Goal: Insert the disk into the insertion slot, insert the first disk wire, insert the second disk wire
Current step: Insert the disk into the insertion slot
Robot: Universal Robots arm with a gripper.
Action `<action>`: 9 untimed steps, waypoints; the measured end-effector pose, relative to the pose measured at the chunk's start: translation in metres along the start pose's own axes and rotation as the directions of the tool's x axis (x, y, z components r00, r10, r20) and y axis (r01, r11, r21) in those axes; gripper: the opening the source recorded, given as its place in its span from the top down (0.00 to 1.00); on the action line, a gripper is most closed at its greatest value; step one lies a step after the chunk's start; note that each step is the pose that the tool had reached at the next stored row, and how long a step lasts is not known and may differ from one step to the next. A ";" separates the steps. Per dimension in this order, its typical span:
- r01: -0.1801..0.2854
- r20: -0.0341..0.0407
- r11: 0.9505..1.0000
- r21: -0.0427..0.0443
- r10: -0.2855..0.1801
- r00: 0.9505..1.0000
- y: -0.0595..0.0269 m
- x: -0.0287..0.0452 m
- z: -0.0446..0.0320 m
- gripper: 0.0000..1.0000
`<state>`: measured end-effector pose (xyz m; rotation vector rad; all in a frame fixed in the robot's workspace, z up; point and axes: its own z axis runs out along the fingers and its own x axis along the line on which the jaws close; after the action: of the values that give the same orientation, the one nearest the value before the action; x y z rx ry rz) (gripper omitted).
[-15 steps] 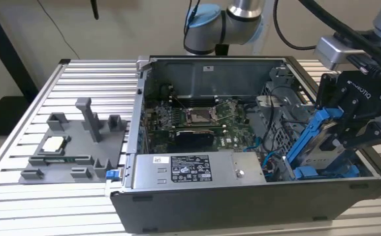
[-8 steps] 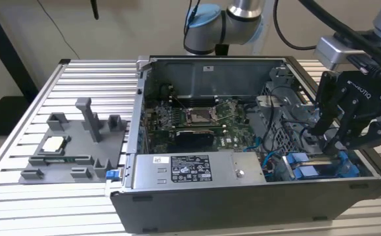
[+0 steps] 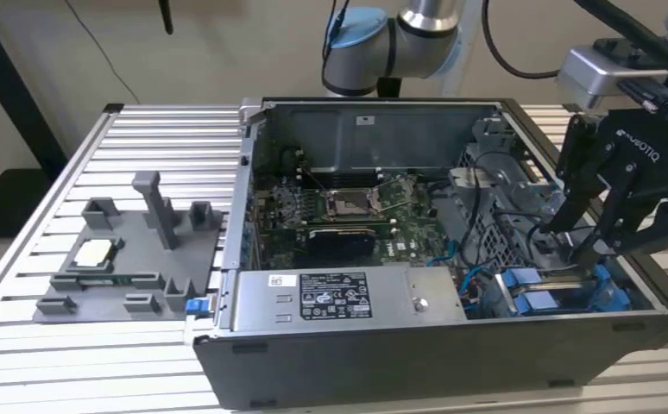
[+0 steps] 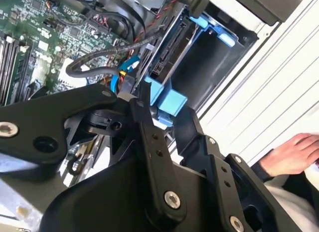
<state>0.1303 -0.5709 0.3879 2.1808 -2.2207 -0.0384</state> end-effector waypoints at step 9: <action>0.000 0.001 1.000 0.001 0.000 1.000 0.0046 -0.0038 -0.0053 0.53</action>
<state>0.1260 -0.5670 0.3933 2.1816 -2.2217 -0.0381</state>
